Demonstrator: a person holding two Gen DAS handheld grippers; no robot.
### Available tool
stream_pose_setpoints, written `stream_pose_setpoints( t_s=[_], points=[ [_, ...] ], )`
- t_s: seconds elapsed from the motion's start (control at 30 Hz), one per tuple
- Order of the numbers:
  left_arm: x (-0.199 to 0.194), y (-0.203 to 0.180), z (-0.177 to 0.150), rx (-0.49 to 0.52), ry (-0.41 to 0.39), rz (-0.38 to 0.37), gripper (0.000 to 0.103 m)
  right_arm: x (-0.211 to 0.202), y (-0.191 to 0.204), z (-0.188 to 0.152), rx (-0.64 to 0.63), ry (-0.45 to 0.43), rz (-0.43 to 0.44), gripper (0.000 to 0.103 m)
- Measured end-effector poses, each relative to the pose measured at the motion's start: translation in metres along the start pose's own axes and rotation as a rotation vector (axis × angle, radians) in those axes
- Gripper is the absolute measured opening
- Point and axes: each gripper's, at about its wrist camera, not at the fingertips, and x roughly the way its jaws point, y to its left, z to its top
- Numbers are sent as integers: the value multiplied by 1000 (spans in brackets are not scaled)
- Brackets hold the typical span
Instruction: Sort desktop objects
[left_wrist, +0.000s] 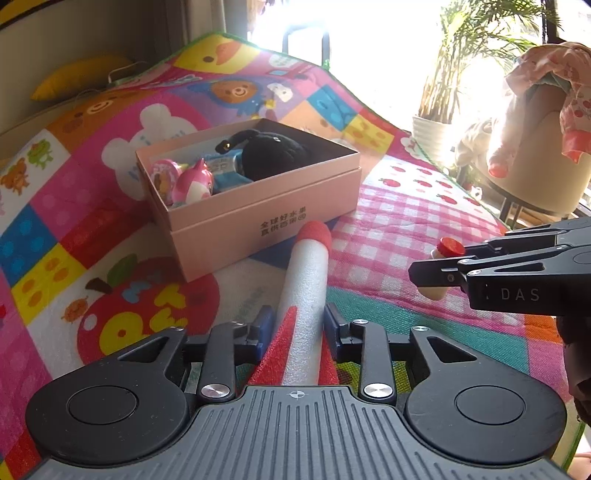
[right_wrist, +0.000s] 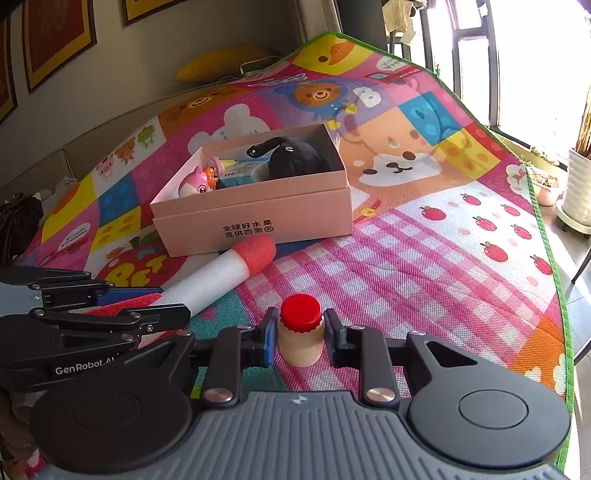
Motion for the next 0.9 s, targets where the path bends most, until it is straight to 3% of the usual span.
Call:
stream_pose_setpoints(
  t_s=[0.23, 0.53, 0.73, 0.9],
  points=[
    [-29, -3, -4, -1, -17, 6, 33, -10, 0, -1, 15, 10, 18, 25],
    [-90, -4, 26, -15, -180, 36, 33, -50, 9, 12, 0, -60, 46, 25],
    [-108, 2, 82, -3, -292, 113, 33, -87, 22, 49, -42, -137, 119, 25],
    [-87, 24, 139, -52, -354, 210, 34, -104, 18, 102, -54, -219, 112, 25]
  ],
)
